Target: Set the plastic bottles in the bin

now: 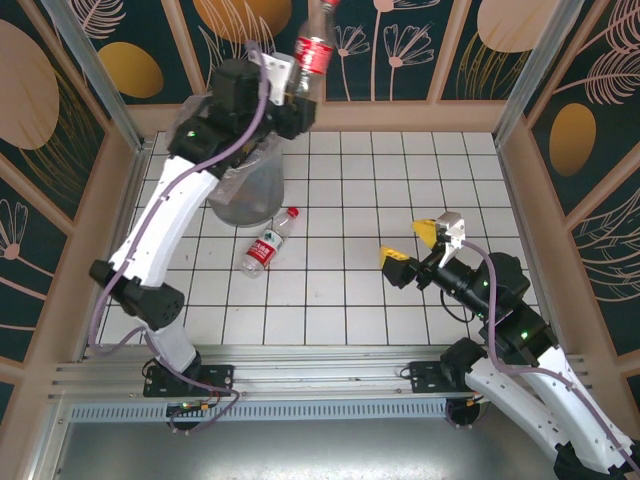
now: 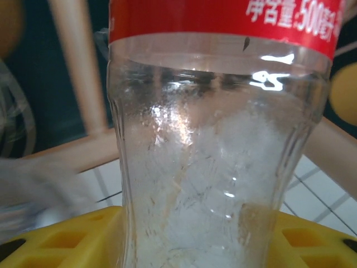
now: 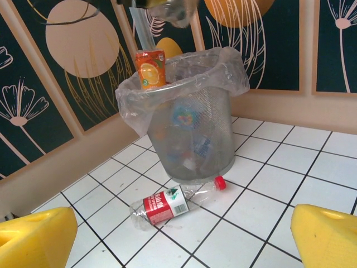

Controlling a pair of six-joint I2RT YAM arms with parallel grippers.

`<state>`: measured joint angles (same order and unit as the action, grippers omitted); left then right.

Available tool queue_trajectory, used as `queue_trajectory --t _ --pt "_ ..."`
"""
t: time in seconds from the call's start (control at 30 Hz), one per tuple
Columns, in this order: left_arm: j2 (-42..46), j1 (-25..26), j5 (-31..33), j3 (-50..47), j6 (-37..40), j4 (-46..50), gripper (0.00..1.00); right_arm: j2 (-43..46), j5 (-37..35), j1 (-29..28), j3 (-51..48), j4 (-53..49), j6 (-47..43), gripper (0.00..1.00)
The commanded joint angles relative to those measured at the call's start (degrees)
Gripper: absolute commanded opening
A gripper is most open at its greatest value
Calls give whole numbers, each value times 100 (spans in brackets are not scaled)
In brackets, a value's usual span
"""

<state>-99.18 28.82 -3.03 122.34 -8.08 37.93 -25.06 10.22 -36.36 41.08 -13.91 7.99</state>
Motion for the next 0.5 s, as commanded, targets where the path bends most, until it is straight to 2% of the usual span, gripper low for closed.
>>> queue_trajectory --t 0.0,0.23,0.47 --pt "523 -383 780 -376 -190 220 55 37 103 44 -46 117 95 99" --pt "1372 -760 2251 -1348 -476 406 56 -16 145 83 -47 143 106 99" --pt "1782 -1313 2577 -1887 -623 650 56 -18 200 100 -47 129 121 99"
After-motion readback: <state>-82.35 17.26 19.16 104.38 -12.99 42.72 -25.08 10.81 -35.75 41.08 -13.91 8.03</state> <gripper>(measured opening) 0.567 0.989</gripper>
